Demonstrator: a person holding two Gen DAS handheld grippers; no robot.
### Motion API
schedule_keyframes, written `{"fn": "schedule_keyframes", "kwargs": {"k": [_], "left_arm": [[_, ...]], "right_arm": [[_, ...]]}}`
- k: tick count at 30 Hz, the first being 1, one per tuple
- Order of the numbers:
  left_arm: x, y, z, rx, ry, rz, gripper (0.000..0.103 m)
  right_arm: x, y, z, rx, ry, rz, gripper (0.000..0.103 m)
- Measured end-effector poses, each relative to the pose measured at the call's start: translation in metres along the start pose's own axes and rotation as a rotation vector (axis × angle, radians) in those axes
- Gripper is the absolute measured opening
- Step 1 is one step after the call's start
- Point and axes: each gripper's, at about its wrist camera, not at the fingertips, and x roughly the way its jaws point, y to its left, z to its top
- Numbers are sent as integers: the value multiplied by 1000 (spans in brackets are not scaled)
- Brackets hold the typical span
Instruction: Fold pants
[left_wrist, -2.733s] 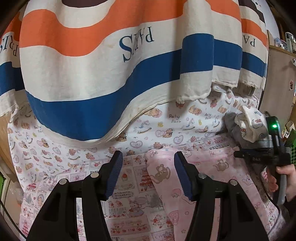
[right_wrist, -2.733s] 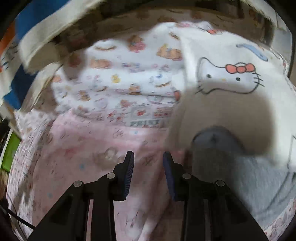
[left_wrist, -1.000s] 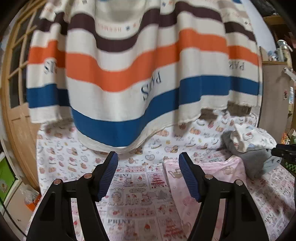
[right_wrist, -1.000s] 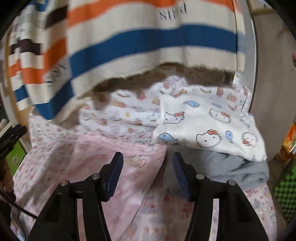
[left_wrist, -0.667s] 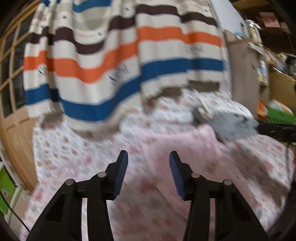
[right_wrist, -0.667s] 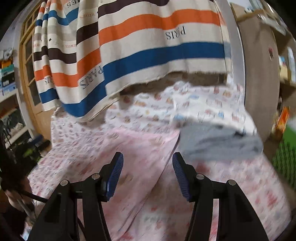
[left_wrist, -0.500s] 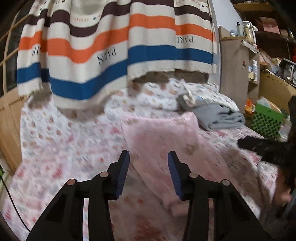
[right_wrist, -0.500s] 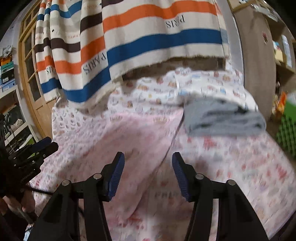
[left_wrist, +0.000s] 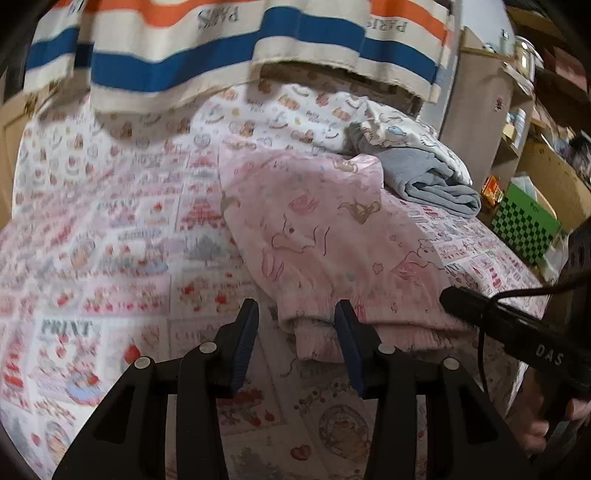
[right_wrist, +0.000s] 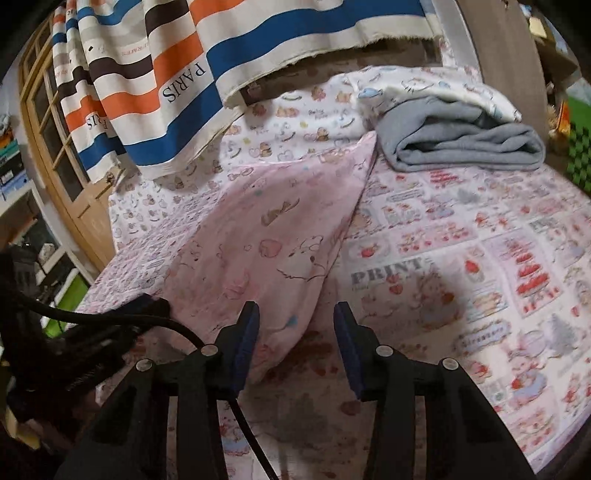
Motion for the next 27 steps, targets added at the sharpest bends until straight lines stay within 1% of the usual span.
{"fn": "schedule_keyframes", "kwargs": {"k": [2, 3, 5, 6, 7, 8, 9, 10, 11, 13, 17, 19, 21, 23, 27], "left_arm": [[0, 1, -1, -11, -2, -4, 42], [0, 0, -2, -8, -5, -6, 40], [0, -2, -2, 2, -8, -21, 31], [0, -3, -3, 3, -11, -31, 25], [-1, -5, -3, 7, -21, -28, 18], [-3, -7, -3, 15, -32, -21, 15], [-5, -9, -3, 26, -46, -10, 11], [-7, -10, -3, 38, -59, -7, 9], [-10, -11, -3, 42, -70, -8, 9], [-16, -11, -1, 36, -85, -18, 8], [-32, -11, 10, 37, -122, -31, 8], [-41, -11, 16, 33, -135, -44, 8], [-49, -14, 17, 49, -136, -55, 7], [-53, -15, 12, 73, -119, -50, 7], [-41, -15, -4, 91, -67, -19, 6]], "right_arm": [[5, 0, -1, 14, 24, 36, 44], [5, -1, -2, 19, 16, 40, 44], [5, 1, -3, 5, 21, 54, 44], [6, 2, -4, 1, 26, 69, 40], [7, 2, -5, 4, 39, 93, 34], [8, 4, -6, 6, 47, 109, 33], [9, 5, -7, 3, 50, 118, 25], [8, 8, -9, -9, 40, 117, 19], [8, 9, -10, -21, 30, 112, 19], [2, 13, -9, -42, 0, 100, 14], [-12, 14, 3, -36, -55, 143, 13], [-19, 17, 10, -50, -74, 146, 13], [-25, 19, 12, -62, -70, 151, 12], [-31, 21, 11, -84, -46, 154, 12], [-27, 19, 0, -95, -6, 121, 12]]}}
